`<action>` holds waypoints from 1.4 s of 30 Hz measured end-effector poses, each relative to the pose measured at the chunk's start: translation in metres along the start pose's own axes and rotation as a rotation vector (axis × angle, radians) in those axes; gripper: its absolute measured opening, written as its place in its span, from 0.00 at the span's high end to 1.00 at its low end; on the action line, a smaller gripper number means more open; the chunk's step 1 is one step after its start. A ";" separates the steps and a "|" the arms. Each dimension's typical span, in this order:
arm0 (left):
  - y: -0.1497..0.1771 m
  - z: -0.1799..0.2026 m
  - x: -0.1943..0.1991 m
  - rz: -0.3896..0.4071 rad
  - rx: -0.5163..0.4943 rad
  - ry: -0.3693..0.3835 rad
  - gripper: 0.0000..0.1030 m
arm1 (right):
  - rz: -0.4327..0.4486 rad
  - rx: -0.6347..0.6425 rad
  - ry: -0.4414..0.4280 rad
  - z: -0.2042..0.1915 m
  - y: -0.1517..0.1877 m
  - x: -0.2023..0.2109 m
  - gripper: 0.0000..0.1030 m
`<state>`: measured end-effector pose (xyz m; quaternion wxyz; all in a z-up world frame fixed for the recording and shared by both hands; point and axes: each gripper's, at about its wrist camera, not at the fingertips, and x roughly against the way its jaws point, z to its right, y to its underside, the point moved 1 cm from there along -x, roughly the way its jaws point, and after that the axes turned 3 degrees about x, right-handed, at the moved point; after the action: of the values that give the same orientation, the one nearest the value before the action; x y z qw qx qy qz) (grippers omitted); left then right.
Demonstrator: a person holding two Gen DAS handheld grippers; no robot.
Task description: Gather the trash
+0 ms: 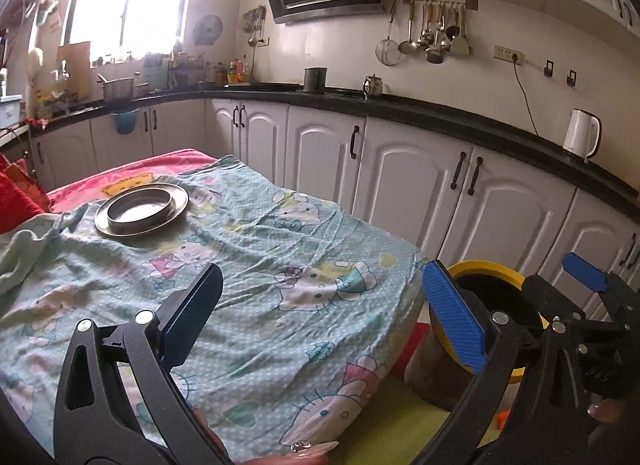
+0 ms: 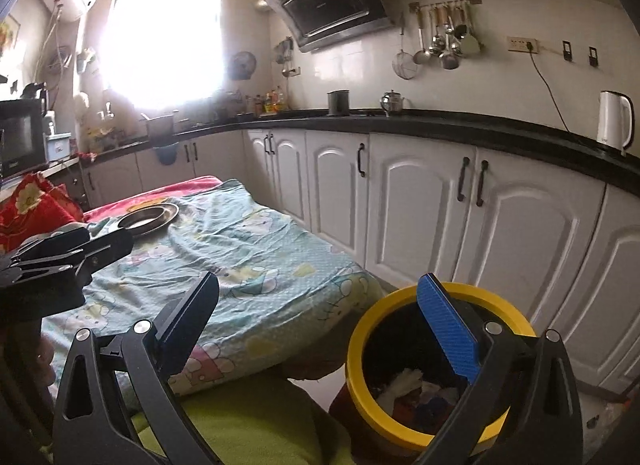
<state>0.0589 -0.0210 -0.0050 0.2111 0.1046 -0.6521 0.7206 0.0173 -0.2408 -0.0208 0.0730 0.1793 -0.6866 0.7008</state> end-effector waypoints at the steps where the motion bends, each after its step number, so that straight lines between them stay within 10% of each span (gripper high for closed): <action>1: 0.000 0.001 0.000 0.001 -0.002 0.000 0.11 | -0.003 -0.001 0.001 -0.001 0.001 0.001 0.06; 42: 0.002 -0.001 0.000 -0.004 0.016 0.000 0.11 | -0.030 -0.016 0.005 0.001 0.004 -0.006 0.06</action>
<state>0.0586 -0.0203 -0.0070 0.2118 0.1073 -0.6463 0.7252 0.0221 -0.2409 -0.0266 0.0868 0.1872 -0.6892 0.6946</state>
